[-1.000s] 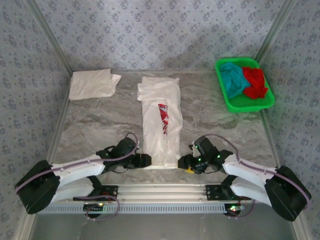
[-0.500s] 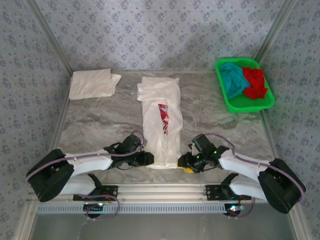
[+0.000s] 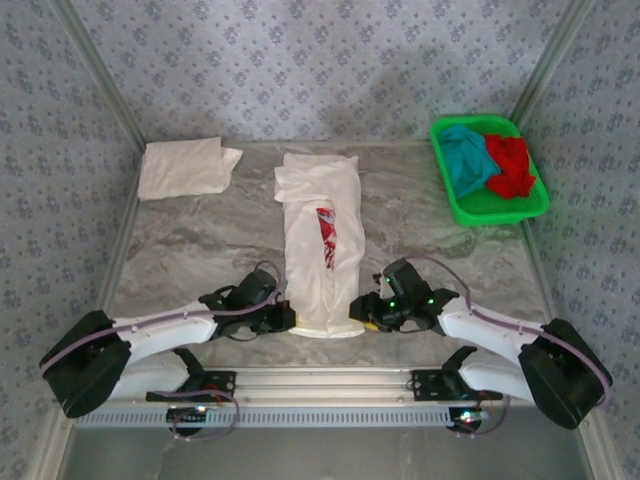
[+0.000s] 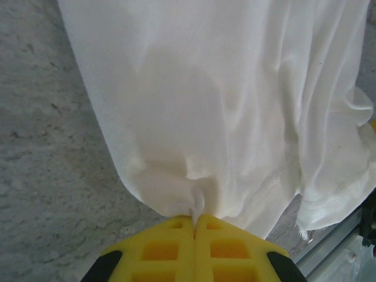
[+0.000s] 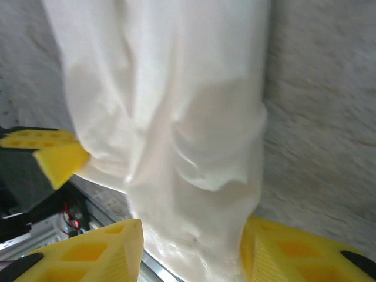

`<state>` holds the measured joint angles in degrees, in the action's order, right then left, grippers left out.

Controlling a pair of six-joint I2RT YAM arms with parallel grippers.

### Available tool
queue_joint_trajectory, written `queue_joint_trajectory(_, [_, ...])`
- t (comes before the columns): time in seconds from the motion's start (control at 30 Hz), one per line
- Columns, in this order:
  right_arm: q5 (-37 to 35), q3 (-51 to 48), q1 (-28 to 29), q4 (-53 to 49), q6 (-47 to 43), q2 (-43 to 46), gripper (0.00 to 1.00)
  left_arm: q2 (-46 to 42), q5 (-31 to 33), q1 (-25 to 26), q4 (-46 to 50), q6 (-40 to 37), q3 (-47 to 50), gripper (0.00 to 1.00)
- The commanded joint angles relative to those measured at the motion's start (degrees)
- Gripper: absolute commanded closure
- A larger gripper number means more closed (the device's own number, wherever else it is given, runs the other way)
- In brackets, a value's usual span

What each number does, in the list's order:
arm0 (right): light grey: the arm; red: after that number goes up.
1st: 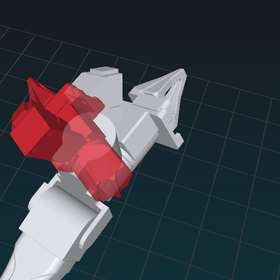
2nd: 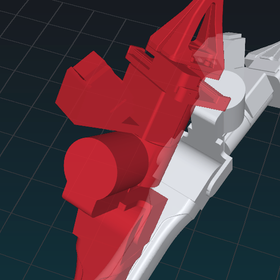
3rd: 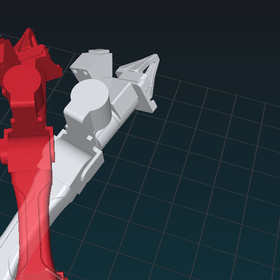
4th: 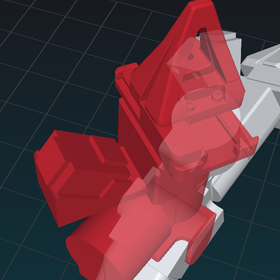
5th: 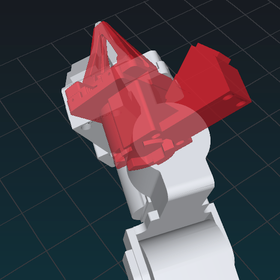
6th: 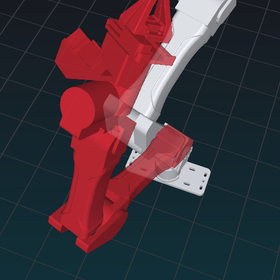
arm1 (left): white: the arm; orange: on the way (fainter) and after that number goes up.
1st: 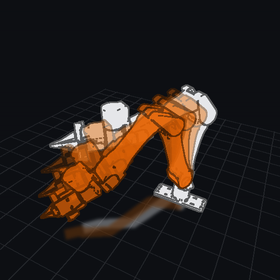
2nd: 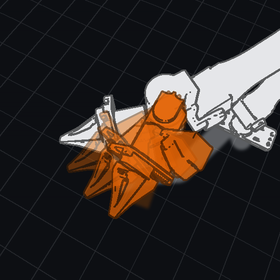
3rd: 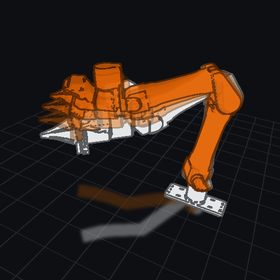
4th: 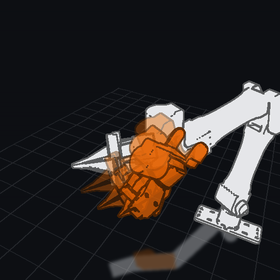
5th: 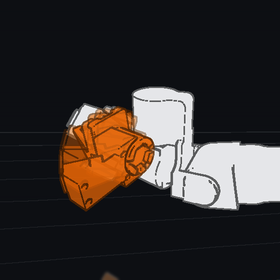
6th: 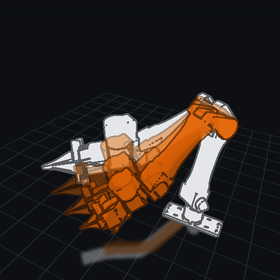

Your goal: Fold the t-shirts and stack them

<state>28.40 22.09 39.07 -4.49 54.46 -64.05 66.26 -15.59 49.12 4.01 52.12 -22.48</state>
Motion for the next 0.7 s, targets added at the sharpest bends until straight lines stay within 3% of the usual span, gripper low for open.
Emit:
queue_joint_trajectory(0.0, [-1.8,0.3,-0.2,1.6,-0.9,0.3,0.51,-2.3,1.9,-0.4,2.9,-0.5,-1.2,1.00])
queue_joint_trajectory(0.13, [-1.7,-1.2,0.1,3.5,-0.1,-1.7,0.50,-2.0,1.6,-0.4,2.4,-0.3,-1.1,1.00])
queue_joint_trajectory(0.47, [-5.2,-2.5,2.1,-4.2,-0.2,-0.1,0.49,-1.7,1.3,-0.4,2.5,-0.3,-0.8,1.00])
queue_joint_trajectory(0.67, [-3.8,-0.1,4.3,-0.6,-0.2,-5.2,0.52,-1.7,1.5,-0.4,1.2,0.0,-0.3,1.00])
